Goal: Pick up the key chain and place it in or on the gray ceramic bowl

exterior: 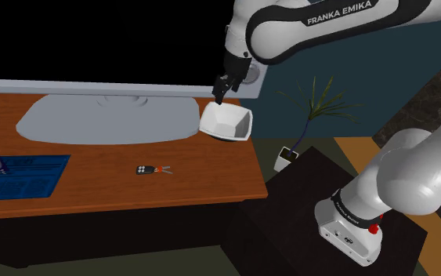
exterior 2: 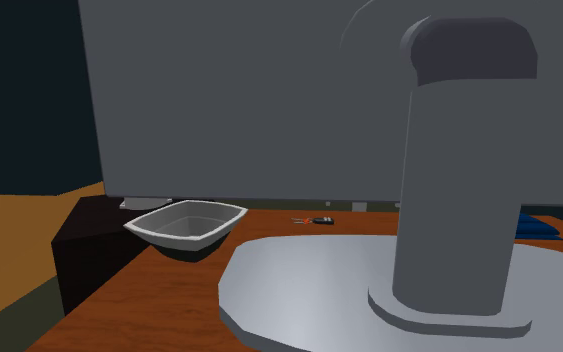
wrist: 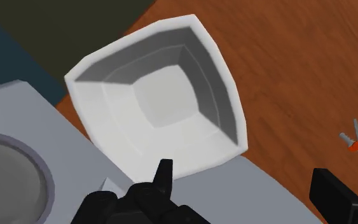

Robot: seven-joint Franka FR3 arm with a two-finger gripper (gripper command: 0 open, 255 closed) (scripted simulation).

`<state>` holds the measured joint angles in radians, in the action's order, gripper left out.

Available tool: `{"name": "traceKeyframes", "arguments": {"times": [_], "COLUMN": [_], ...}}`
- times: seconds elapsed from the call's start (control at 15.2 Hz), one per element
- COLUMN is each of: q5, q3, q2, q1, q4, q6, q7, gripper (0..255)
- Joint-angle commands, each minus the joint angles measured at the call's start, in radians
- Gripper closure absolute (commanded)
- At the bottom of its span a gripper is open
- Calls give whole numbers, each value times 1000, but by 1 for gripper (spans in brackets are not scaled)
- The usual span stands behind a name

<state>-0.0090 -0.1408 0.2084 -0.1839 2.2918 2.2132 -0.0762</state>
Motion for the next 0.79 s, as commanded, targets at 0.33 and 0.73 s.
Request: {"name": "traceKeyframes", "arguments": {"times": [0.33, 0.73], "q5": [-38, -99], "q3": [-59, -98], "q2": [-211, -396], "q1": [-49, -100], "q4": [-87, -190], "q6": [103, 163], "q7": [-9, -30], "gripper": [0, 0]}}
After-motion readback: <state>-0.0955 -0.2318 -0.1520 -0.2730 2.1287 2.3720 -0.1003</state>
